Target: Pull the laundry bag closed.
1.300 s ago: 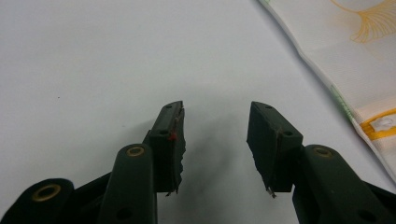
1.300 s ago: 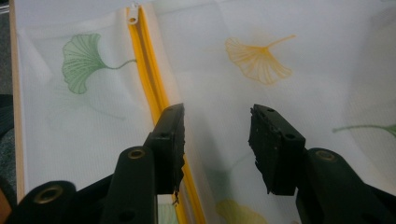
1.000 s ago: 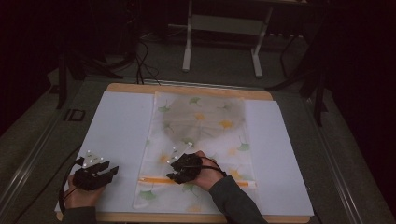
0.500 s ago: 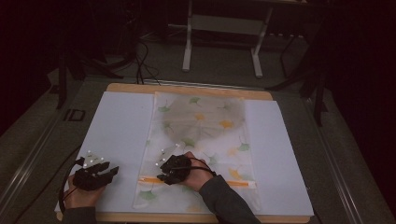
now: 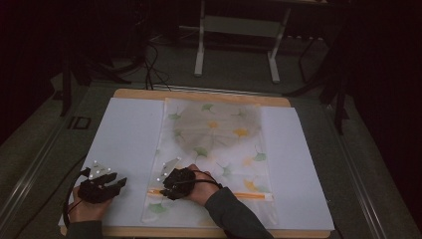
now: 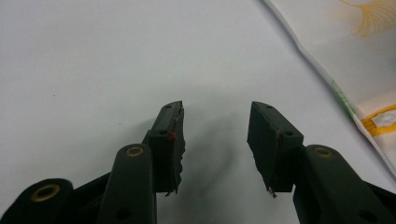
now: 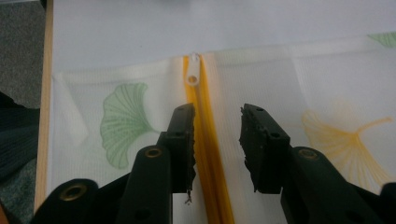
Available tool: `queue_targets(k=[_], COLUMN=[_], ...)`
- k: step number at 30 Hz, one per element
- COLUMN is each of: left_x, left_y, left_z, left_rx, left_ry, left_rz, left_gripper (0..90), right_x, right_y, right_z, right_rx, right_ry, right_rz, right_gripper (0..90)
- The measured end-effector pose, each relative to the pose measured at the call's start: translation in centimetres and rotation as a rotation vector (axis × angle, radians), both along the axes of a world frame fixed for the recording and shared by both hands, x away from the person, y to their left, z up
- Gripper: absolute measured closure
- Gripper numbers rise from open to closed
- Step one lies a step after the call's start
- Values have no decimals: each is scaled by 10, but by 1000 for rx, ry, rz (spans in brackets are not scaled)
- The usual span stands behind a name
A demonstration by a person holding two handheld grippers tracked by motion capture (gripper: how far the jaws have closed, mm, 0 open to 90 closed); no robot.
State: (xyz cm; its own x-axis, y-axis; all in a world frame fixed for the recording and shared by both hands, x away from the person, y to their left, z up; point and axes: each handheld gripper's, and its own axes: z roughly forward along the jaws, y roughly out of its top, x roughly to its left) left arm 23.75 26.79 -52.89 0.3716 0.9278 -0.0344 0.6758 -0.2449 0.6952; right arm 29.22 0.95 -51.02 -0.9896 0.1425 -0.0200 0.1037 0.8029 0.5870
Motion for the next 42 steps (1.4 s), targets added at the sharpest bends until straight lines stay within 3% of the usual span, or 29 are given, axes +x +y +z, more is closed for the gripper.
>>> queue_targets(k=[15, 28, 33, 36, 42], left_x=[0, 0, 0, 0, -6], left_y=[-1, -2, -3, -4, -9], left_z=[0, 0, 0, 0, 4], left_rx=[2, 1, -5, -8, -32], left_ry=[3, 9, 13, 16, 29], left_rz=[-4, -17, -27, -36, -68], left_gripper=[552, 559, 564, 565, 564], right_x=[-3, 5, 2, 3, 1], right_y=[22, 28, 30, 30, 28], right_z=[-8, -17, -17, -17, -16], right_rx=[9, 46, 34, 35, 36], right_ry=[9, 63, 39, 55, 40], right_rz=[28, 16, 39, 35, 37], right_gripper=[689, 785, 826, 832, 835])
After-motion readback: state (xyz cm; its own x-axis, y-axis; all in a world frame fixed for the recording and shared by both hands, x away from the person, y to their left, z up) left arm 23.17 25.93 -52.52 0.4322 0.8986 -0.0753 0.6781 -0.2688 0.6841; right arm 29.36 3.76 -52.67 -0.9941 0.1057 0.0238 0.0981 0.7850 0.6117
